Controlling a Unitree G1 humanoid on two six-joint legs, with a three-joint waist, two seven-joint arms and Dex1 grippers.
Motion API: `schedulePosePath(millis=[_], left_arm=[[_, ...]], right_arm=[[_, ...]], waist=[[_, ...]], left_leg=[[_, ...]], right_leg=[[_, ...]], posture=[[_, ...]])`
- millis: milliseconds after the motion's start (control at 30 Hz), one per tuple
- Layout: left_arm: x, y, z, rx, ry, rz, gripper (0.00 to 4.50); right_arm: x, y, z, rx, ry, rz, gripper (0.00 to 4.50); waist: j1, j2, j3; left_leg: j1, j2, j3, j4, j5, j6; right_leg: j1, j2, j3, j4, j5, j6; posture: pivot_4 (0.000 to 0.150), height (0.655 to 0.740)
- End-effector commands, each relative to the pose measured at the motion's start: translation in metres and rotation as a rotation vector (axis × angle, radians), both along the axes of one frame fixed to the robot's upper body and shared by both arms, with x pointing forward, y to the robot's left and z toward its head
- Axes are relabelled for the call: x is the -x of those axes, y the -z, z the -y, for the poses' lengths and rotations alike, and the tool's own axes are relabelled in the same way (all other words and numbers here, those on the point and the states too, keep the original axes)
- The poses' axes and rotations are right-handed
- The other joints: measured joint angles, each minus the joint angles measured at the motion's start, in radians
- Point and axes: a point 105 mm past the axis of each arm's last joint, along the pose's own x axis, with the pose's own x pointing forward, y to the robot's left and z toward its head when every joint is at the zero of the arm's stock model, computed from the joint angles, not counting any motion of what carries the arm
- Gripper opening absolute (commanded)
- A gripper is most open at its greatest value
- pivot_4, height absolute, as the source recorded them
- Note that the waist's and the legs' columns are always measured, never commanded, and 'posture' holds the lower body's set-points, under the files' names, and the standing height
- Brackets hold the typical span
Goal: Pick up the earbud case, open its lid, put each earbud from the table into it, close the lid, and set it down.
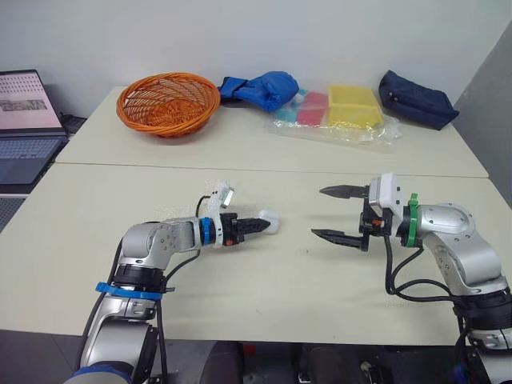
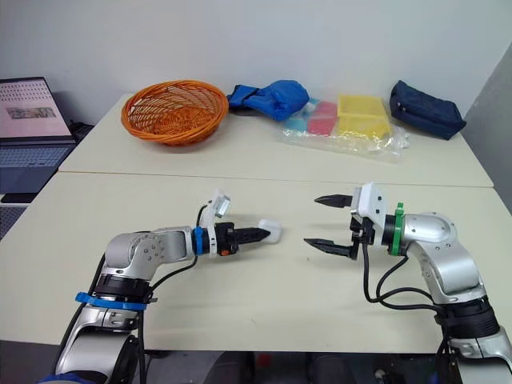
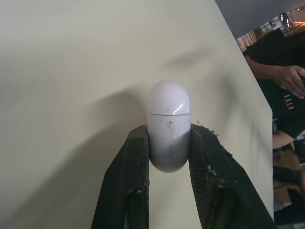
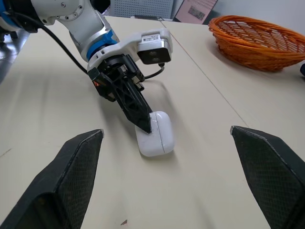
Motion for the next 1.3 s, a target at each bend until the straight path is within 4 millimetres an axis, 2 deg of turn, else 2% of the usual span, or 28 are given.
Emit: schedulePosePath(millis=[33,133,300,367,400,533,567,700,733,800,867,933,967,1033,1133,1200,1300], left_arm=[[-0.004,0.003,-0.001,0.006,-0.075,-0.092,0.77],[-0.006,0.005,-0.003,-0.004,-0.106,-0.146,0.77],[-0.011,0.008,-0.009,-0.008,-0.165,-0.191,0.77],[-0.008,0.008,-0.013,-0.003,-0.173,-0.201,1.51],[-0.007,0.007,-0.015,-0.001,-0.173,-0.203,1.68],[-0.009,-0.001,-0.034,0.001,-0.241,-0.181,2.92],[-0.01,-0.004,-0.04,0.001,-0.258,-0.174,3.12],[-0.001,-0.018,-0.08,-0.031,-0.339,-0.122,4.4],[0.004,-0.025,-0.088,-0.047,-0.328,-0.076,4.46],[0.011,-0.039,-0.1,-0.122,-0.269,0.13,4.46],[0.009,-0.05,-0.119,-0.202,-0.27,0.335,4.46],[0.008,-0.057,-0.13,-0.239,-0.262,0.453,4.46],[0.009,-0.058,-0.132,-0.246,-0.249,0.479,4.46],[0.02,-0.062,-0.126,-0.325,-0.097,0.641,4.46],[0.009,-0.063,-0.14,-0.6,-0.092,0.841,4.46],[0.01,-0.065,-0.139,-0.604,-0.064,0.894,4.46],[0.011,-0.064,-0.14,-0.59,-0.048,0.939,4.46]], right_arm=[[0.002,0.015,-0.006,0.026,0.001,0.014,4.47],[0.002,0.025,-0.009,0.058,0.002,0.013,4.47],[-0.001,0.026,-0.012,0.048,0.008,0.016,4.47],[-0.004,0.025,-0.012,0.048,0.011,0.03,4.5],[-0.005,0.024,-0.012,0.047,0.011,0.039,4.5],[-0.01,0.024,-0.009,0.048,0.016,0.03,4.5],[-0.011,0.024,-0.008,0.052,0.016,0.036,4.5],[-0.016,0.025,-0.003,0.055,0.018,0.039,4.5],[-0.016,0.025,-0.002,0.064,0.014,0.04,4.5],[-0.018,0.025,0.004,0.073,0.014,0.038,4.5],[-0.021,0.022,0.011,0.081,0.018,0.041,4.5],[-0.022,0.02,0.016,0.09,0.024,0.047,4.5],[-0.023,0.02,0.018,0.095,0.026,0.05,4.5],[-0.022,0.017,0.022,0.105,0.023,0.06,4.5],[-0.018,0.008,0.025,0.1,0.012,0.068,4.5],[-0.016,0.0,0.024,0.077,0.005,0.094,4.5],[-0.015,-0.003,0.022,0.075,0.0,0.117,4.5]], waist=[[0.0,0.0,0.0],[0.0,0.0,0.0],[0.0,0.0,0.0],[-0.003,0.0,0.0],[-0.005,0.0,0.0],[-0.015,0.0,0.0],[-0.015,0.0,0.0],[-0.022,0.0,0.0],[-0.023,0.0,0.0],[-0.026,0.0,0.0],[-0.016,0.0,0.0],[-0.004,0.0,0.0],[0.003,0.0,0.0],[0.011,0.0,0.0],[0.018,0.0,0.0],[0.018,0.0,0.0],[0.016,0.0,0.0]], left_leg=[[0.0,0.0,0.0,0.0,0.0,0.0],[0.0,0.0,0.0,0.001,0.0,0.0],[0.003,0.0,0.0,0.001,0.0,0.0],[0.006,0.0,0.0,0.0,0.0,0.0],[0.009,0.0,0.0,0.0,0.0,0.0],[0.014,0.0,0.001,-0.001,0.0,0.0],[0.015,0.0,0.0,-0.001,0.0,0.0],[0.016,0.0,0.0,-0.003,0.0,0.0],[0.016,0.0,0.001,-0.004,0.0,0.0],[0.017,0.0,0.001,-0.005,0.0,-0.001],[0.017,-0.001,0.003,-0.009,0.0,-0.002],[0.016,-0.001,0.006,-0.01,0.001,-0.003],[0.016,-0.001,0.006,-0.01,0.001,-0.004],[0.016,-0.002,0.007,-0.01,0.001,-0.004],[0.015,-0.002,0.01,-0.011,0.001,-0.004],[0.015,-0.002,0.011,-0.012,0.001,-0.003],[0.015,-0.002,0.013,-0.013,0.001,-0.003]], right_leg=[[0.0,0.0,0.0,0.0,0.0,0.0],[0.0,0.0,0.0,0.0,0.0,0.0],[0.002,0.0,0.0,0.001,0.0,0.0],[0.006,0.0,0.0,0.001,0.0,0.0],[0.008,0.0,0.001,0.001,0.0,0.0],[0.012,0.0,0.002,0.001,0.0,0.0],[0.012,0.0,0.002,0.001,0.0,0.0],[0.012,0.001,0.003,0.001,0.0,0.0],[0.012,0.001,0.004,0.001,0.0,0.0],[0.011,0.001,0.005,0.0,0.0,-0.001],[0.009,-0.001,0.01,0.0,0.0,-0.001],[0.008,-0.002,0.011,-0.001,-0.001,-0.002],[0.008,-0.004,0.01,-0.001,-0.001,-0.002],[0.008,-0.005,0.011,-0.002,-0.001,-0.003],[0.007,-0.008,0.014,-0.004,-0.004,-0.007],[0.007,-0.011,0.014,-0.005,-0.001,-0.009],[0.006,-0.01,0.015,-0.005,-0.001,-0.001]], posture=[[0.15,0.74],[0.15,0.74],[0.15,0.74],[0.15,0.74],[0.15,0.74],[0.15,0.74],[0.15,0.74],[0.15,0.74],[0.15,0.74],[0.15,0.74],[0.15,0.74],[0.15,0.74],[0.15,0.74],[0.15,0.74],[0.15,0.74],[0.15,0.74],[0.15,0.74]])
